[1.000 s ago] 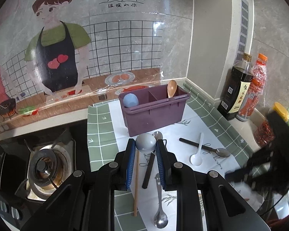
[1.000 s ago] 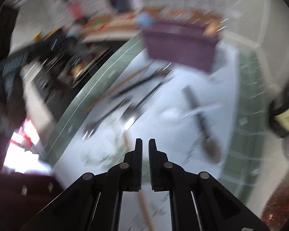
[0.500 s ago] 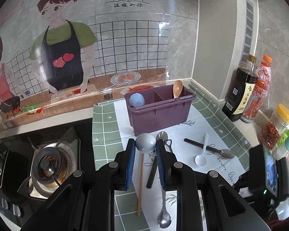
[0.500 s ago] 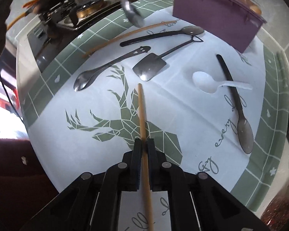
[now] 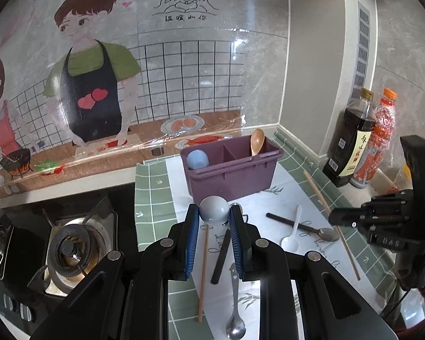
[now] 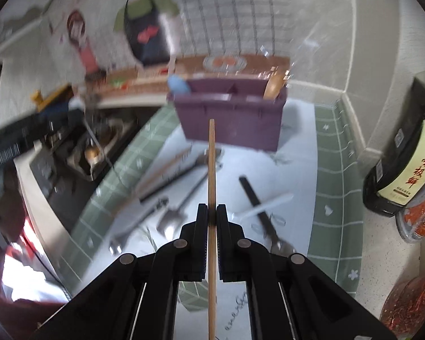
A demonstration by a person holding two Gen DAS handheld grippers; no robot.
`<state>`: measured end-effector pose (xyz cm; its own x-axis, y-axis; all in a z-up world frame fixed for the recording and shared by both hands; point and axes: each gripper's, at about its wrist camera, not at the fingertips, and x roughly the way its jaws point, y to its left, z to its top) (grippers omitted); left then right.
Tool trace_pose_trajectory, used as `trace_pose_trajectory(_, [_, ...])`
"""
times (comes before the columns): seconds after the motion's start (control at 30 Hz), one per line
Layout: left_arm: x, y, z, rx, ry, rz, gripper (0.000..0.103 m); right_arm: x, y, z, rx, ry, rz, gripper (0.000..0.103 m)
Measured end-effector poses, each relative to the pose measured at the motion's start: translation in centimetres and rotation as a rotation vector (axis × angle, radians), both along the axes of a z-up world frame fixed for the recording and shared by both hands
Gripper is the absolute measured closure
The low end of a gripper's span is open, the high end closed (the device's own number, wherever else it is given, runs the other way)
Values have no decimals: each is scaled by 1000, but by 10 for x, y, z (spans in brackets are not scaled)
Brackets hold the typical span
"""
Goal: Organize utensils
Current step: 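Carry the ladle with the left tool into the caddy while the right drops the chopstick in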
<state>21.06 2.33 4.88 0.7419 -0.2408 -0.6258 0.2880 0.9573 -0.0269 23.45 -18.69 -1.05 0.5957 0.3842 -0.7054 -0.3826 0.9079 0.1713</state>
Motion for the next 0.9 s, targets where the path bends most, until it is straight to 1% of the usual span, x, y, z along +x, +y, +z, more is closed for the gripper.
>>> trace_pose_trajectory(0.1, [2,-3,11,-10,-19,-4,80,1,-4,16,31,-53,-27,98])
trace_pose_trajectory(0.2, [7,-8,38,-11,-73,-22,80,5,-9,47,55,-142,-60,98])
trace_pose_trajectory(0.23, [8,-10,47,-6,-94,-27,80,7,-10,64,64,-192,-72,98])
trace_pose_trajectory(0.3, [13,-14,78,10,-172,-35,80,11,-15,100,91,-291,-94,98])
trace_pose_trajectory(0.37, [19,-16,106,8,-232,-38,80,13,-19,133,121,-397,-111,98])
trace_pose_trajectory(0.4, [21,-17,115,7,-250,-36,80,17,-21,152,137,-457,-128,98])
trace_pose_trajectory(0.47, [31,-20,134,13,-306,-23,80,27,-23,174,173,-516,-142,98])
trace_pose_trajectory(0.53, [42,-22,141,22,-330,-8,80,42,-24,188,208,-561,-173,98])
trace_pose_trajectory(0.6, [60,-25,143,31,-334,-6,80,56,-23,191,230,-569,-183,98])
trace_pose_trajectory(0.67, [78,-26,138,36,-324,1,80,74,-19,186,250,-591,-181,98])
trace_pose_trajectory(0.8, [118,-26,114,35,-278,23,80,104,-10,172,237,-580,-200,98])
trace_pose_trajectory(0.9, [146,-25,90,24,-231,33,80,129,-2,152,223,-554,-216,98])
